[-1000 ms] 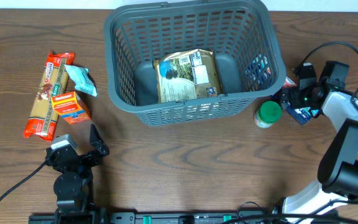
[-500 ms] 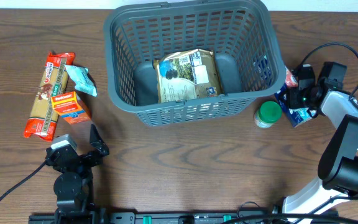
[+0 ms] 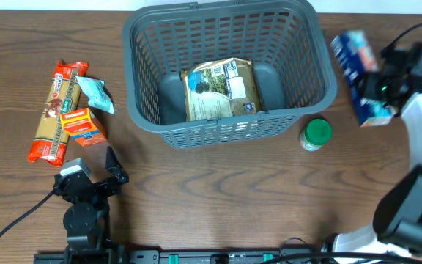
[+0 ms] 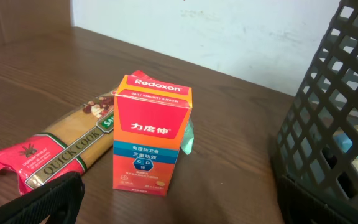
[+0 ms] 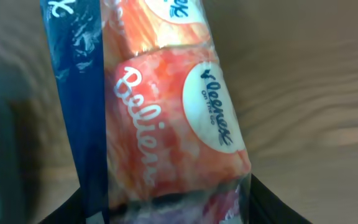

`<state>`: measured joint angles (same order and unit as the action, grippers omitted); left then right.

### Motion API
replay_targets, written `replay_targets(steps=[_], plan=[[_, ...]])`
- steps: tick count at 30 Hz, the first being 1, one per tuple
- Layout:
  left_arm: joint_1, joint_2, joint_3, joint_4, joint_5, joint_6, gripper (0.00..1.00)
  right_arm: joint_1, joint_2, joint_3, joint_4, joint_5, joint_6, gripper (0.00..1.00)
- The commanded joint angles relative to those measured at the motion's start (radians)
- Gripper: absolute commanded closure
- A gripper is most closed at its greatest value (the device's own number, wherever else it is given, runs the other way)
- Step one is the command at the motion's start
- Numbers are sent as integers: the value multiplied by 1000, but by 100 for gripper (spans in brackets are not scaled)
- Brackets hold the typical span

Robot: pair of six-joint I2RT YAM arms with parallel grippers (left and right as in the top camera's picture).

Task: Pack container
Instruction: 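Carry the tissue pack into the basket and release it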

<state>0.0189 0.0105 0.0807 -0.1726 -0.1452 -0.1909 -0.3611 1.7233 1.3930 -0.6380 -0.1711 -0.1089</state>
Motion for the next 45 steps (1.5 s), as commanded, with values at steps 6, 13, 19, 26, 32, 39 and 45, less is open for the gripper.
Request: replay_targets(steps=[6,13,19,26,32,39,45], plan=[[4,-6,-24,-11,-5,-5,2,-10,-160,310,-222,92,74,63],[4,-6,-24,-11,-5,-5,2,76,-237,518,-331,-98,106,64],[4,-6,-24,-11,-5,-5,2,284,-259,575,-314,-178,217,64],[4,-6,-24,-11,-5,-5,1,513,-182,575,-237,-143,351,65],[4,-6,-24,-11,-5,-5,1,578,-68,575,-238,-104,280,69],[4,-6,-24,-11,-5,-5,2,578,24,575,-248,-118,137,65],[4,-6,-24,-11,-5,-5,2,578,22,575,-311,-451,-445,60]])
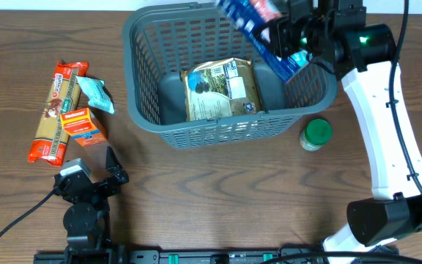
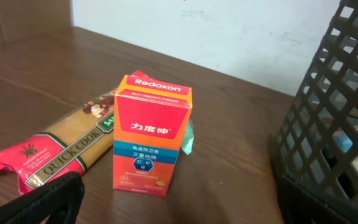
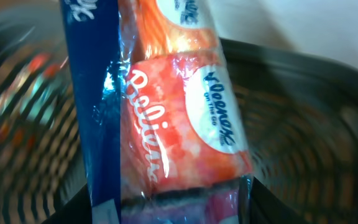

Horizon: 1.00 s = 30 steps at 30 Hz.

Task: Pack container
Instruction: 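Carry the tissue pack into the basket and release it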

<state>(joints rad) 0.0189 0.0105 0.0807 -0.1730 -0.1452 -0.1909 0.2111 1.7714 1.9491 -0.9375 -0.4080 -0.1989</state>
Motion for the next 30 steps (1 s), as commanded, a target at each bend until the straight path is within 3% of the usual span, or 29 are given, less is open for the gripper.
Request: replay_targets(steps=[1,12,23,24,25,26,27,30], plan=[[4,-6,-24,-11,-5,-5,2,5,-26,19,-18,-214,-378,60],[4,-6,-24,-11,-5,-5,2,5,-19,19,-193,-253,-813,64],[4,-6,-24,-11,-5,-5,1,5,-19,19,-265,-259,-970,57],[4,-6,-24,-11,-5,-5,1,5,-19,19,-269,-259,-969,54],[4,-6,-24,-11,-5,-5,1,5,-19,19,-270,-263,-967,43],[4,-6,-24,-11,-6,-5,2,5,-19,19,-263,-273,-954,15],[4,-6,-24,-11,-5,-5,1,5,-25,21,-251,-284,-919,1],[4,-6,-24,-11,-5,-5,1,5,-57,46,-185,-244,-695,1]])
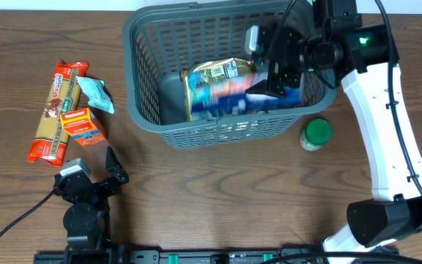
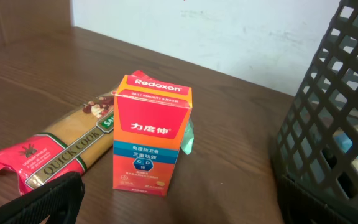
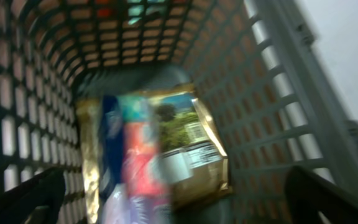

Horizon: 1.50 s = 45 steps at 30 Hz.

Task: Pack container
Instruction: 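Carry the tissue pack into the basket and release it, then lower the right gripper onto the green-lidded jar and grasp it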

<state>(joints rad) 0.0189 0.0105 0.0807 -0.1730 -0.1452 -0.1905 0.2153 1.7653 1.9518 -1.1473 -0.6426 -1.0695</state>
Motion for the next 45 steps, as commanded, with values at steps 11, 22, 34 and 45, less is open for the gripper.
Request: replay_targets(steps=[11,22,34,45], plan=[[4,-6,-24,-11,-6,-6,2,-92,-263,108,45,474,773,1],[4,-6,-24,-11,-5,-6,1,-421,-353,55,-145,461,888,1],[4,-6,-24,-11,-5,-6,1,-523,-738,-699,282,439,979,1],[4,-6,-24,-11,-5,-6,1,-486,-882,-1187,396,427,1170,1]])
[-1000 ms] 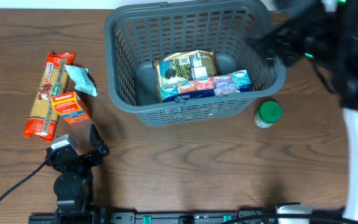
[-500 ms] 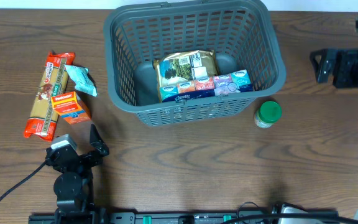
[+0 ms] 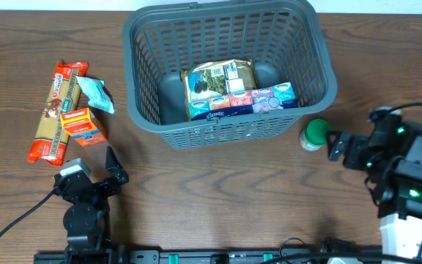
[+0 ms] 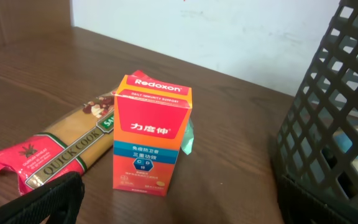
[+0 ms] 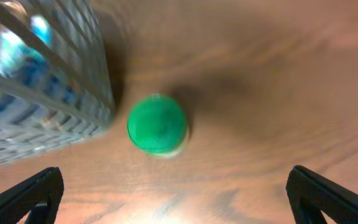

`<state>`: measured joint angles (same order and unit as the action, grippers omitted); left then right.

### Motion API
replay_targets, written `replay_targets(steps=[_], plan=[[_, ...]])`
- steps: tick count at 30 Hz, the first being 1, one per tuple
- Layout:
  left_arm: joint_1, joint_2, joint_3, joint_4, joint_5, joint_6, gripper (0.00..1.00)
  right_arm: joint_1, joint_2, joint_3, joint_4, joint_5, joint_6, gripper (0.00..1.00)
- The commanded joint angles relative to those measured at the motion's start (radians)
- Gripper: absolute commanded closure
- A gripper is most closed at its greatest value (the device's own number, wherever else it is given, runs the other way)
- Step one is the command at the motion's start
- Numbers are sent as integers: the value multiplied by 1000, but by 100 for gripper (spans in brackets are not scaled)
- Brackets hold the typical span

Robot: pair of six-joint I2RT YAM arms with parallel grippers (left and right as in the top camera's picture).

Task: Pack container
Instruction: 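Lower the right gripper onto the green-lidded jar and grasp it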

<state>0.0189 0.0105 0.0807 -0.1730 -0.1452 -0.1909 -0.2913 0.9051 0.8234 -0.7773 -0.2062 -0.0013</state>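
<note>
The grey mesh basket [image 3: 141, 110] holds a tan printed bag [image 3: 218, 82] and, lying along its near wall, a pack of tissues [image 3: 244, 101]. A green-lidded jar [image 3: 316, 134] stands on the table just right of the basket; in the right wrist view the jar [image 5: 156, 122] sits ahead of the jaws. My right gripper [image 3: 346, 143] is open and empty, close to the jar on its right. My left gripper [image 3: 92, 174] rests open near the front edge. An orange Redoxon box [image 4: 151, 134] stands before it.
Left of the basket lie a long pasta packet [image 3: 56, 110], a small teal packet [image 3: 96, 94] and the orange box [image 3: 83, 126]. The basket's dark wall [image 4: 334, 124] fills the right side of the left wrist view.
The right gripper has left the basket and now sits low beside the green-lidded jar. The tissue pack has settled along the basket's near wall. The left arm is unchanged.
The right gripper held the tissue pack right of the basket, then above the basket's far right corner. Then it was open over the basket with the pack falling inside. Now the pack lies in the basket and the gripper is by the jar.
</note>
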Motion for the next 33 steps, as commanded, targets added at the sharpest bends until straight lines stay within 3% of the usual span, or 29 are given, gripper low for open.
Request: replay_targets(steps=[1,9,17,33], plan=[[4,-6,-24,-11,-5,-5,2,24,-22,-76,34,-10,110,1],[4,-6,-24,-11,-5,-5,2,33,-11,-251,188,9,120,1],[4,-6,-24,-11,-5,-5,1,37,80,-398,476,14,89,1],[4,-6,-24,-11,-5,-5,1,104,396,-413,814,37,37,1]])
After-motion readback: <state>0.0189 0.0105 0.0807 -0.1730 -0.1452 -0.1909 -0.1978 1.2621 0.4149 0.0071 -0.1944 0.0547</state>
